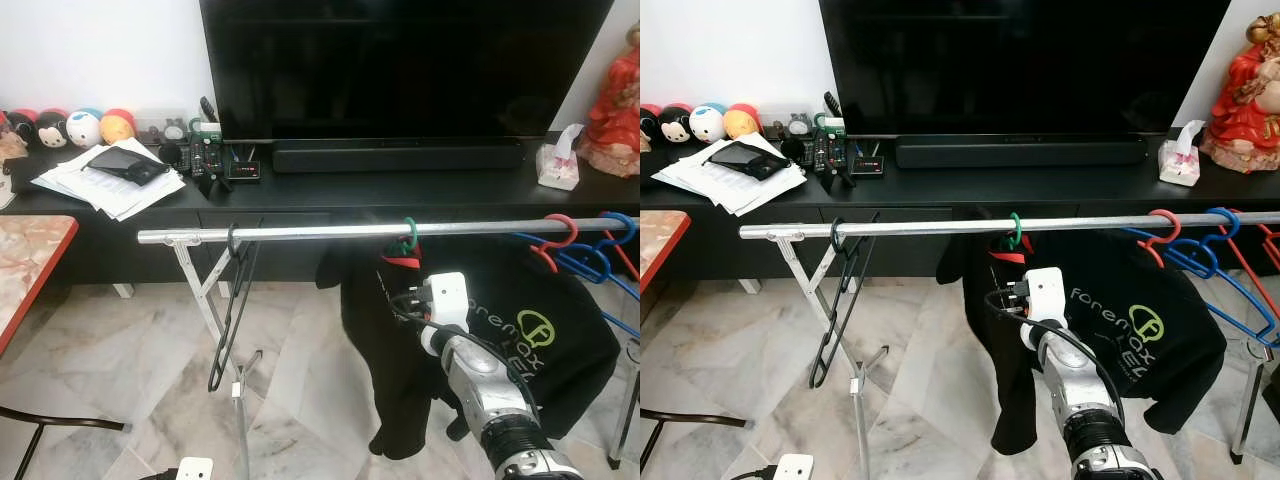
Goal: Hang hanger
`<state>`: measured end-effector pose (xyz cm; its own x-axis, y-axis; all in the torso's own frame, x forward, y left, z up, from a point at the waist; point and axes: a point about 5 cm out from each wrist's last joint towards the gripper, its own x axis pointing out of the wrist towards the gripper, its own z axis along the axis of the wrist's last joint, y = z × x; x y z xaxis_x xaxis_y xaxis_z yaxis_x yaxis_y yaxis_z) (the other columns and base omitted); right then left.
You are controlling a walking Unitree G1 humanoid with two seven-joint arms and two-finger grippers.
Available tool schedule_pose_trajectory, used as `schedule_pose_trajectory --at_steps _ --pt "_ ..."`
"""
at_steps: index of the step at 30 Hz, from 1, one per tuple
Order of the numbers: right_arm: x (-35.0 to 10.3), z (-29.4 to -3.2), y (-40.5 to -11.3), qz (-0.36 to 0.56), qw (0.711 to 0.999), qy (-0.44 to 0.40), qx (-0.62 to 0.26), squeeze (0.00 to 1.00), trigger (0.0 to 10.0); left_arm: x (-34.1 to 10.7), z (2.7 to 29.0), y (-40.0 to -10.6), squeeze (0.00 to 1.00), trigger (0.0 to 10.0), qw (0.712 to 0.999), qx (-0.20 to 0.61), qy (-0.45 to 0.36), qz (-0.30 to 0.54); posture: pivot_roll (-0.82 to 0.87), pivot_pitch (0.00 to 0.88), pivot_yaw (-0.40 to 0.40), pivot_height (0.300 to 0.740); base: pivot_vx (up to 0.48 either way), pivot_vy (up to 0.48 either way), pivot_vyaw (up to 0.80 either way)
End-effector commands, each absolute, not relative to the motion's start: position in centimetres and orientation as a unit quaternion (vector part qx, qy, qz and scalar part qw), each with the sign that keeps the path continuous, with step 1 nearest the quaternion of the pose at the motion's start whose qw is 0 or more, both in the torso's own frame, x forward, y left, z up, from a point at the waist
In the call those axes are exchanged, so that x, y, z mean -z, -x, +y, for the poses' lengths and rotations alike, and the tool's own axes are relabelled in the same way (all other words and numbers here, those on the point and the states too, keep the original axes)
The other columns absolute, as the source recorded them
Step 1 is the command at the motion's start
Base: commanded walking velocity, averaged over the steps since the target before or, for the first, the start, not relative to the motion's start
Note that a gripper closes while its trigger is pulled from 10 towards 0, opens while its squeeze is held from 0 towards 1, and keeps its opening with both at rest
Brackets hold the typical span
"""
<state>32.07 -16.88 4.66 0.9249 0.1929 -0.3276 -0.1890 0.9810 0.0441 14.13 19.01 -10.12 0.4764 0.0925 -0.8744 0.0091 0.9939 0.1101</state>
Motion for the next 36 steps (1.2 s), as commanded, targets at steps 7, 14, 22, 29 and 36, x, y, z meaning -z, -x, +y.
schedule_pose_trajectory --at_steps 7,14,22,29,36 --pt "-5.7 -16.7 -32.5 0.117 0.991 -0.005 -0.068 0.0 0.0 10.7 19.0 -12.6 0.0 10.0 0.842 -0.026 -0.049 0.537 -0.06 0.0 -0.011 0.74 0.0 0.0 0.0" --pt "-6.4 -17.6 -32.1 0.077 0.997 0.017 -0.017 0.0 0.0 10.7 19.0 -12.7 0.0 10.0 0.842 -0.025 -0.049 0.536 -0.06 0.0 -0.013 0.74 0.0 0.0 0.0" --pt "-5.3 -19.3 -29.1 0.056 0.998 0.033 0.022 0.0 10.0 10.7 19.2 -12.6 0.0 10.0 0.841 -0.023 -0.052 0.538 -0.08 0.0 -0.004 0.74 0.0 0.0 0.0" --pt "-3.8 -19.9 -26.6 0.059 0.997 0.041 0.028 0.0 10.0 10.6 19.4 -12.7 0.0 10.0 0.84 -0.017 -0.06 0.539 -0.09 0.0 0.005 0.74 0.0 0.0 0.0" --pt "-3.7 -21.0 -25.5 0.028 0.994 0.081 0.068 0.0 10.0 10.6 19.4 -12.8 0.0 10.0 0.841 -0.02 -0.063 0.538 -0.09 0.0 0.001 0.74 0.0 0.0 0.0"
